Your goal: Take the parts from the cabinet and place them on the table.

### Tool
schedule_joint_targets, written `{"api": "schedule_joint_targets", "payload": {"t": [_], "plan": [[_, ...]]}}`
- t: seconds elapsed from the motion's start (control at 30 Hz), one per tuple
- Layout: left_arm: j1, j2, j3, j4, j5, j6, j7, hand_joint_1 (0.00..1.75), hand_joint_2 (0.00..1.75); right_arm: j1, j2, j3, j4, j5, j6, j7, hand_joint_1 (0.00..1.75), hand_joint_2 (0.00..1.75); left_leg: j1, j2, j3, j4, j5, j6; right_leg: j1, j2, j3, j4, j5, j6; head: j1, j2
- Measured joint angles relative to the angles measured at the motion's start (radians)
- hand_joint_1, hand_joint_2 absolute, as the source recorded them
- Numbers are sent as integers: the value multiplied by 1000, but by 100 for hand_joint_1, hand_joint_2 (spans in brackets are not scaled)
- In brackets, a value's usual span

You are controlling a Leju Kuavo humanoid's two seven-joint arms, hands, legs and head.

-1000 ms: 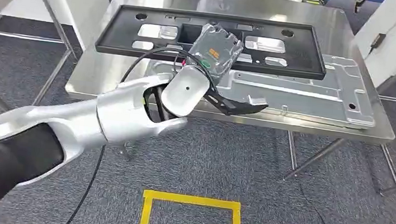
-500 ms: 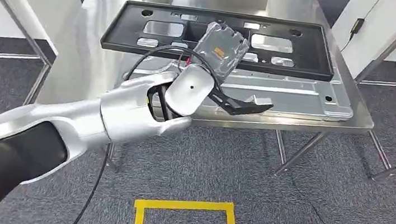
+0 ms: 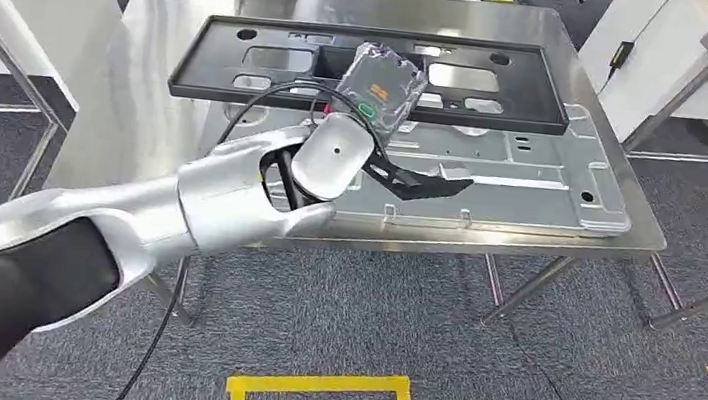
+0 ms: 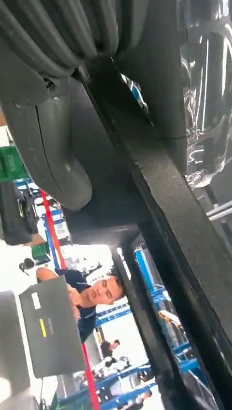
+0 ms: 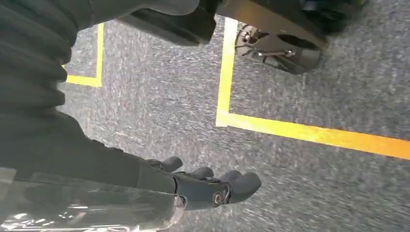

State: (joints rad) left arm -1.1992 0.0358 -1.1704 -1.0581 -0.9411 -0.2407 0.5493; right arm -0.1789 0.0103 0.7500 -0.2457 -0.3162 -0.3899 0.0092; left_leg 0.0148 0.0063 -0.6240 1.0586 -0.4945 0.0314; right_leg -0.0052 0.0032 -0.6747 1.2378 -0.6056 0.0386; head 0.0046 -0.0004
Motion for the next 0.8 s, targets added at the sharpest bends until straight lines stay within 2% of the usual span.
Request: {"api": "schedule_joint_targets", "payload": {"t": [0.03,0.07,0.1,0.13,0.17,0.2,0.23,0.3,0.37,0.4,0.43,0.47,0.53,0.57,0.6,0.63,0.7,0.77,0.8], "plan": [[0,-5,0,34,7,1,0,175,175,-2,0,1,0,2,5,0,0,175,-1,1,6,0,-6,-1,-1,0,-52,68,-10,2,3,0],[0,-9,0,64,11,3,0,175,175,-2,2,1,0,2,8,0,0,175,-1,2,15,0,-13,-1,-1,0,-81,91,4,2,5,0],[-2,-13,0,105,14,8,0,175,175,-5,5,2,0,4,13,0,0,175,-1,2,26,0,-21,-3,-1,0,-85,66,47,-2,6,0],[-8,-17,0,145,14,14,0,175,175,-8,6,4,0,6,16,2,0,175,-1,3,37,0,-28,-4,-1,0,-70,7,104,-7,7,0],[-19,-23,0,186,14,21,0,175,175,-8,6,6,0,8,18,6,0,175,-1,3,48,-1,-35,-7,0,1,-43,-87,177,-17,9,0],[-29,-27,0,221,15,26,3,175,175,-7,6,8,0,10,19,7,0,175,-1,3,56,-3,-43,-9,5,3,-21,-172,224,-26,10,0],[-36,-28,0,253,15,32,6,175,175,-9,6,9,0,10,22,10,0,175,-2,2,56,-9,-45,-13,8,4,-7,-169,208,-33,9,0],[-43,-26,1,312,16,46,12,175,175,-10,7,11,0,7,24,10,0,175,3,2,60,-18,-44,-28,16,3,3,-192,199,-46,16,0],[-47,-20,3,368,16,82,12,175,175,-11,8,15,0,-1,23,9,0,175,-1,6,67,-31,-47,-40,15,2,23,-227,179,-59,16,0],[-47,-16,5,392,16,93,10,175,175,-9,7,15,0,-2,21,9,0,175,0,4,66,-23,-56,-44,6,-4,38,-245,181,-57,11,0],[-48,-14,5,408,16,100,10,175,175,-9,8,16,0,-2,21,10,0,175,0,-3,52,9,-67,-46,9,-2,49,-256,180,-59,3,0],[-49,-12,5,428,18,101,10,175,175,-8,9,16,1,-2,21,10,0,175,0,-9,17,72,-92,-47,9,-2,55,-259,178,-61,-2,0],[-39,-11,2,466,21,100,10,175,175,-5,11,18,0,-5,22,13,0,175,-1,-13,-85,225,-139,-49,10,-2,66,-258,165,-64,-9,0],[-32,-11,2,482,21,98,10,175,175,-2,11,18,1,-7,22,14,0,175,0,-12,-120,261,-133,-50,10,-2,73,-256,158,-64,-12,0],[-26,-10,2,498,24,98,10,175,175,2,11,18,1,-7,22,14,0,175,0,-11,-130,248,-97,-51,9,1,82,-252,149,-63,-17,0],[-26,-9,2,508,27,97,10,175,175,5,11,18,1,-6,23,14,0,175,1,-10,-120,200,-45,-52,9,2,90,-246,138,-61,-24,0],[-31,-6,2,525,30,99,13,175,175,5,12,18,0,-6,23,14,0,175,0,-4,-70,41,79,-49,9,3,108,-230,113,-53,-36,0],[-32,-7,2,545,36,108,13,175,175,1,13,18,1,-6,22,14,0,175,-7,3,-46,8,60,-39,12,2,108,-216,97,-41,-34,0],[-29,-11,2,548,43,114,10,175,175,-1,13,18,0,-6,22,14,0,175,-9,-1,-41,0,43,-28,12,1,105,-216,96,-39,-33,0]]}}
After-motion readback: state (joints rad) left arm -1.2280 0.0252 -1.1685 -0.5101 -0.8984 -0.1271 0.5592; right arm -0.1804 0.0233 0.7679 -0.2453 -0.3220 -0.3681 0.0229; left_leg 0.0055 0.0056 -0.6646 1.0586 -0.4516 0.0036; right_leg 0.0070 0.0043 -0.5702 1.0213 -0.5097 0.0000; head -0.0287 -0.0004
